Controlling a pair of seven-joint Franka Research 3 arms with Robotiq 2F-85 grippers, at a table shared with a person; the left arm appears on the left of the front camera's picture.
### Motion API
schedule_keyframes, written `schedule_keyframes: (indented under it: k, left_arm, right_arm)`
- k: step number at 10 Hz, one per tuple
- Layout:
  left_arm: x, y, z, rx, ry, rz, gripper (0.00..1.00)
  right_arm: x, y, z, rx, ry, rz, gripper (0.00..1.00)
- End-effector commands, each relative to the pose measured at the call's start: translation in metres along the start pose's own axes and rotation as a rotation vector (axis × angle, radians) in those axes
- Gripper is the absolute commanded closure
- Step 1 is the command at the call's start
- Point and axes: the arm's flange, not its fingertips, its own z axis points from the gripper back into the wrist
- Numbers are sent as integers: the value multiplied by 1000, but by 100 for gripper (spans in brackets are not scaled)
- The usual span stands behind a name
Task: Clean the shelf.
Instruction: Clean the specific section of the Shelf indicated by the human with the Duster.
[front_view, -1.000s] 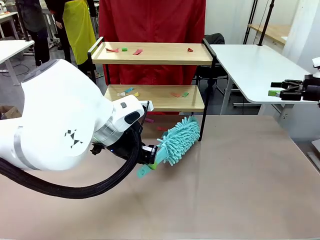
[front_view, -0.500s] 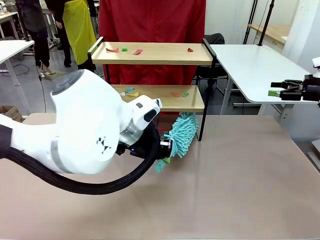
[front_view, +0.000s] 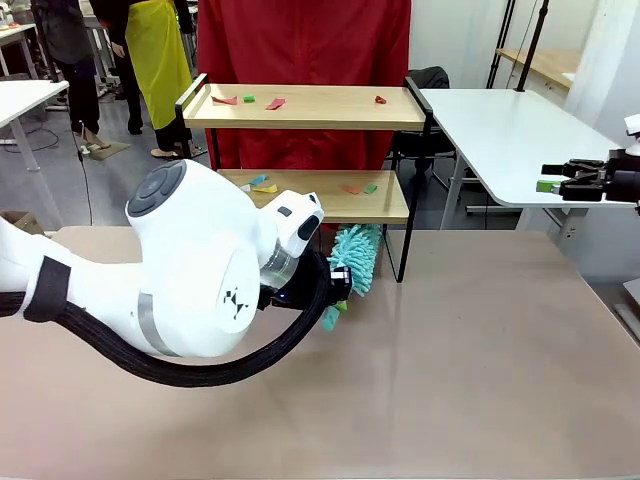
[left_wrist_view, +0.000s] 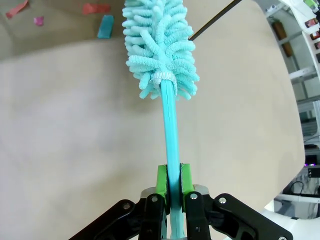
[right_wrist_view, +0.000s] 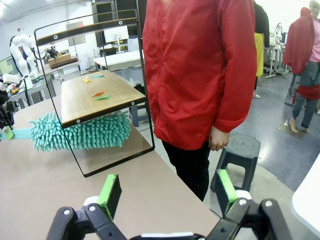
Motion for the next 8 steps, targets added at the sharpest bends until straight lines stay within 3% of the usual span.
schedule_keyframes:
  k: [1,8]
  left_arm:
    - [3,-18,-13,-22,-14,21,87]
    - [5,-28,-50,11,-50,102,87]
  right_arm:
    - [9,1,-1,-14,9,-15,0]
    - [9,1,-1,-14,9,-15,0]
